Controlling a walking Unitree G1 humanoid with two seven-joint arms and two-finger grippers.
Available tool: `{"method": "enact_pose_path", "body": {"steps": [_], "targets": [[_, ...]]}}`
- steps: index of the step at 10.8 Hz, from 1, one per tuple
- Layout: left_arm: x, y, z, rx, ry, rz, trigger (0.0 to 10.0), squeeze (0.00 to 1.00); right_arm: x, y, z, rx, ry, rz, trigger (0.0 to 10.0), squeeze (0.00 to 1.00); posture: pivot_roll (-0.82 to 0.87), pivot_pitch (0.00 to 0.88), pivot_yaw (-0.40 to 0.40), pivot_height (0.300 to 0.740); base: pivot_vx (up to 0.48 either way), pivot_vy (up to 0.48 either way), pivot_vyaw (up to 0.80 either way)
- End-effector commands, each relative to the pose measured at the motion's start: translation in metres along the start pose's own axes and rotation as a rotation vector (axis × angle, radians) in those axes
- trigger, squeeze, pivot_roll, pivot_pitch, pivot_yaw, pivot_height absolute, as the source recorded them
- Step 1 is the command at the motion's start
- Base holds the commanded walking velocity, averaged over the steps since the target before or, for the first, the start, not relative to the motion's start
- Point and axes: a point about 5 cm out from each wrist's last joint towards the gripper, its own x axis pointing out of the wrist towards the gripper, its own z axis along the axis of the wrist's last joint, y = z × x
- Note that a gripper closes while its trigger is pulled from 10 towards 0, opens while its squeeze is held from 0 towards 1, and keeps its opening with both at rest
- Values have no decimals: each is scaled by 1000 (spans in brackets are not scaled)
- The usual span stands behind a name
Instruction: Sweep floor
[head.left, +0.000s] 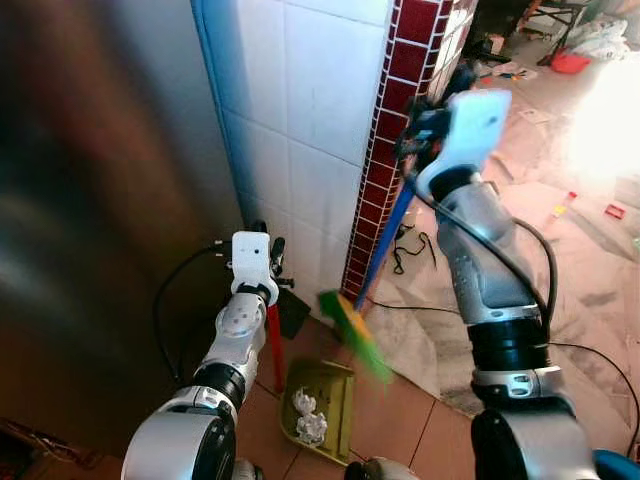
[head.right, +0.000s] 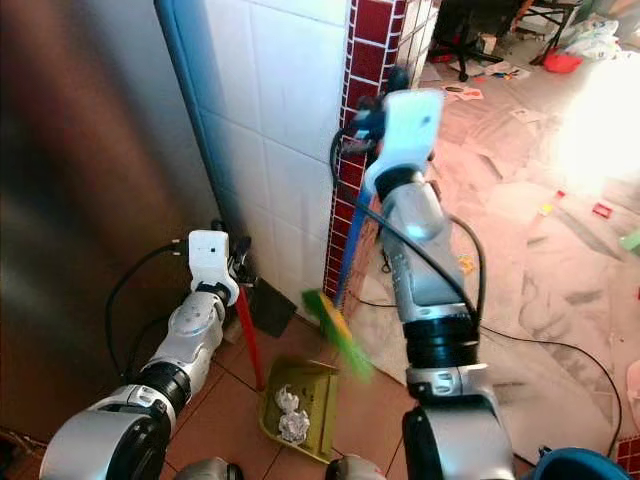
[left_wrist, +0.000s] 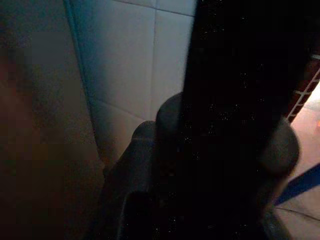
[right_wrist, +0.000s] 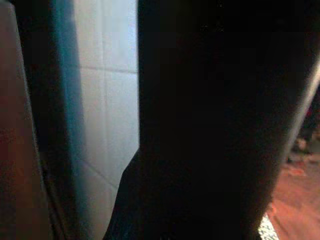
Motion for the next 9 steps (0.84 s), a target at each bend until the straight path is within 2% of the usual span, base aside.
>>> {"method": "enact_pose_path", "body": {"steps": [1,3,4,6,7,8,9], "targets": [[3,-3,2,-28,8,-11,10000,0,4,-4,29,-117,-151,6,10000,0,-145,1,7,740,0,0,0],[2,-7,1,-47,19,-60,10000,0,-6,-16,6,-223,-92,-41,10000,0,-140,0,10,740,0,0,0],[2,-9,0,-51,23,-77,10000,0,-8,-17,1,-235,-77,-42,10000,0,-137,0,12,740,0,0,0],[1,-16,-2,-47,45,-152,10000,0,-21,-12,-25,-248,14,-25,10000,0,-130,4,21,740,0,0,0],[1,-15,-1,-3,38,-144,10000,0,-25,-9,-34,-243,51,-4,10000,0,-130,4,23,740,0,0,0],[0,-6,5,86,-12,-81,10000,0,-42,-7,-64,-276,172,25,10000,0,-116,2,22,740,0,0,0],[0,-3,6,101,-21,-66,10000,0,-48,-7,-70,-278,189,21,10000,0,-111,2,21,740,0,0,0]]}}
